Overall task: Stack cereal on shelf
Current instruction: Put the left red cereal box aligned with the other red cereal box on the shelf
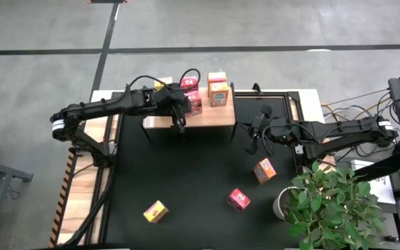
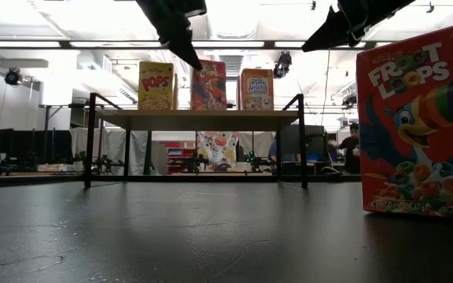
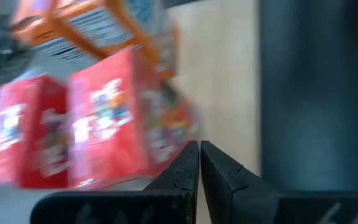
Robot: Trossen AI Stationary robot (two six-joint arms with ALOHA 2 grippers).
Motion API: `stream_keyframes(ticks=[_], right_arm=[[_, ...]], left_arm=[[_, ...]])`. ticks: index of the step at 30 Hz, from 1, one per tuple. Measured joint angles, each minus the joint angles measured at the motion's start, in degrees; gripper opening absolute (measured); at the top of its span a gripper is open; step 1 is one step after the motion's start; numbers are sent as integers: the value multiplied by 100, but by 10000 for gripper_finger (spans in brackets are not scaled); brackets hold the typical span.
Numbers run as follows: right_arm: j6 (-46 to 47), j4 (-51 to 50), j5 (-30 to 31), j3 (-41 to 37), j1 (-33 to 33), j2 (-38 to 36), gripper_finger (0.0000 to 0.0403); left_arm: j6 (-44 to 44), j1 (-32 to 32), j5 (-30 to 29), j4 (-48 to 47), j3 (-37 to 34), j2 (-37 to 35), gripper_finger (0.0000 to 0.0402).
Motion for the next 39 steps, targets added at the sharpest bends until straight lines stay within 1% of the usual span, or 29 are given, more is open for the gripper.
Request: stream_keyframes(ticks=[2,6,8,11,13,15,17,22,27,39], right_arm=[[-8,-2,0,0,-1,0,9],[-71,-2,0,-1,0,0,9],[-66,-2,-1,-1,1,0,9],[-60,-2,-1,-1,1,0,9],[-58,-2,-1,-1,1,0,9],[-57,-2,-1,-1,0,0,9],[-56,-2,1,-1,0,0,9],[-56,-2,0,-1,0,0,9],[-58,-2,1,-1,1,0,9],[-60,-2,1,-1,-1,0,9]], left_arm=[[-260,-26,208,96,-74,-2,0],[-694,-155,193,288,-405,-2,0],[-781,-261,-57,431,-595,-2,0],[-807,-434,-602,730,-913,-1,0],[-826,-527,-884,779,-1016,0,0],[-897,-586,-1053,852,-1078,0,0],[-1008,-619,-1090,916,-1162,0,0],[-1077,-628,-1157,1135,-1285,0,0],[-1066,-628,-1642,1231,-1258,0,0],[-999,-409,-1691,1499,-1360,0,0]])
